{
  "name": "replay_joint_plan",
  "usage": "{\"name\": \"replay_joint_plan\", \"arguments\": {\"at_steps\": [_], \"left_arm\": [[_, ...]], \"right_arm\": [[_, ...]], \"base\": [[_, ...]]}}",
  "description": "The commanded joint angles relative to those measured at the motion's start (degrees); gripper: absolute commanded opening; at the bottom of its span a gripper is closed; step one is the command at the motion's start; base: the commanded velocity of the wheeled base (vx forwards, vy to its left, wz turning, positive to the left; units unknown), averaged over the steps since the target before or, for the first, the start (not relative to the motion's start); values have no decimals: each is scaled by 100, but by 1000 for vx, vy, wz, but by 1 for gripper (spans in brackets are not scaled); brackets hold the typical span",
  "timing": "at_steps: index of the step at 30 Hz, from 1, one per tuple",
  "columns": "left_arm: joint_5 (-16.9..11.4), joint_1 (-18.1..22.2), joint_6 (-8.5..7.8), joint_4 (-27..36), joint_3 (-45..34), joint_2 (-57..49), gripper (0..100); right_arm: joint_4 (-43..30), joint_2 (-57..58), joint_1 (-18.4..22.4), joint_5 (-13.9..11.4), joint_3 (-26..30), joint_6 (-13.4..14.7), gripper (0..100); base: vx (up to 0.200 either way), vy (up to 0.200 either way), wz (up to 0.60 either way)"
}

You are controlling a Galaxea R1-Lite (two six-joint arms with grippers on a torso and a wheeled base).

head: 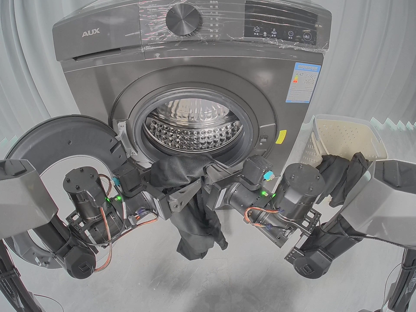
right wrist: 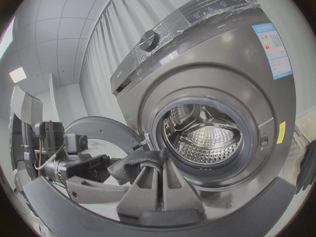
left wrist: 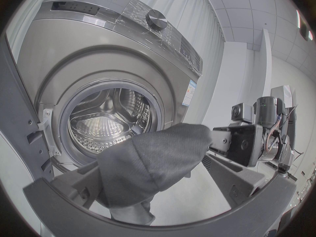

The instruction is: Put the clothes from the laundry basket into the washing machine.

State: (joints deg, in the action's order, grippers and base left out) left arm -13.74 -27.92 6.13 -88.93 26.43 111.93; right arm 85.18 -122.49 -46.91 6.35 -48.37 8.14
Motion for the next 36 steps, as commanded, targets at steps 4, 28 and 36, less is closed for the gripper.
{"name": "replay_joint_plan", "arguments": {"at_steps": [4,28,36], "left_arm": [[3,14,2,-1,-6,57,100],[-6,93,-77,-10,-331,549,100],[-6,93,-95,-10,-384,936,100]], "right_arm": [[-1,243,59,42,12,3,0],[-142,648,200,200,-137,-32,0],[-353,656,261,235,-480,-32,0]], "base": [[0,0,0],[0,0,0],[0,0,0]]}}
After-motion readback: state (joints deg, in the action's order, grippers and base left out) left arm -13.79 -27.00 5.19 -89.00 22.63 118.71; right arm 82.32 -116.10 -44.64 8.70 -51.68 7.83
